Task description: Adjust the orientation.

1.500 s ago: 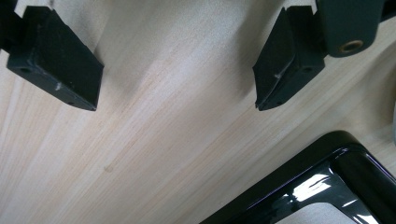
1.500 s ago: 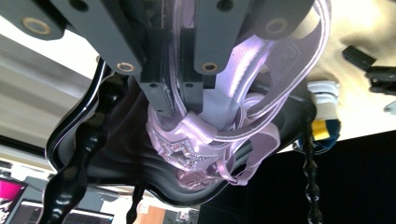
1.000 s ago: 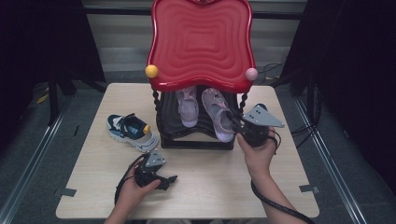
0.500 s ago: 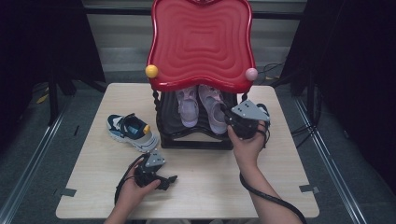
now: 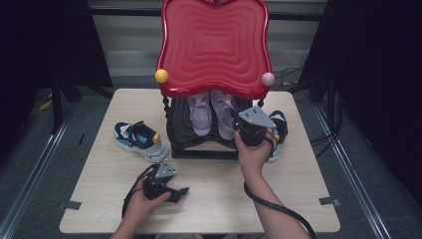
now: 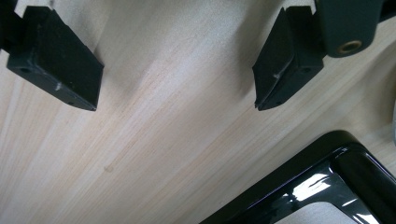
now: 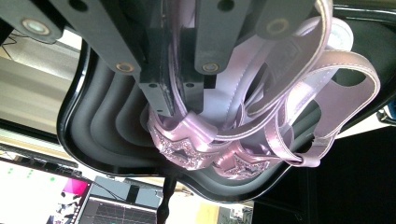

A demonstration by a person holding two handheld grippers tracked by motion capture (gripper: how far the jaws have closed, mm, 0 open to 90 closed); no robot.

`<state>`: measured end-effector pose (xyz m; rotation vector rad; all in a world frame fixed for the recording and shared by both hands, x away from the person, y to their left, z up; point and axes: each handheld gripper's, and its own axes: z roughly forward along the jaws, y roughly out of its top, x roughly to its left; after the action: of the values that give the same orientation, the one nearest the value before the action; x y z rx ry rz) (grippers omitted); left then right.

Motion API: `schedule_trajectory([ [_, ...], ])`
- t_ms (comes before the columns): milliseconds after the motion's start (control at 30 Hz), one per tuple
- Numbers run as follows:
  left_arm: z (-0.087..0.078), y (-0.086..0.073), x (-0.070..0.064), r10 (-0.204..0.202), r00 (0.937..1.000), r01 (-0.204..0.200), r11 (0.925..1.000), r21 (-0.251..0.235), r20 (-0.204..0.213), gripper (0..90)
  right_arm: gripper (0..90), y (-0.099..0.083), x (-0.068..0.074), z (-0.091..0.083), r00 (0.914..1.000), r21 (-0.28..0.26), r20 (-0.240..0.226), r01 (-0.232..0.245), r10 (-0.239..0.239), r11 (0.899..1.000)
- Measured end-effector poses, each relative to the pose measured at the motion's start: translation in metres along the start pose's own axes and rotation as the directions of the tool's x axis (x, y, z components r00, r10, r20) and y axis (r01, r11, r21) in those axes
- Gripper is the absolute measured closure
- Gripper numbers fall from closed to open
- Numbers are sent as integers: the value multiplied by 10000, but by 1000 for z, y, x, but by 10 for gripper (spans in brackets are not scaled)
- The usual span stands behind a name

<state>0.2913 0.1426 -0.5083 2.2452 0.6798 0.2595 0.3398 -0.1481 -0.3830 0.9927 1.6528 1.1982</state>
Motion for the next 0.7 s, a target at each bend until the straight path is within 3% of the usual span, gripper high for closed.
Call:
schedule_trajectory([
  [700,0,0,0,59,10000,-59,10000,7,-7,152,840,-7,5,11,9986,-82,406,-345,348,9994],
])
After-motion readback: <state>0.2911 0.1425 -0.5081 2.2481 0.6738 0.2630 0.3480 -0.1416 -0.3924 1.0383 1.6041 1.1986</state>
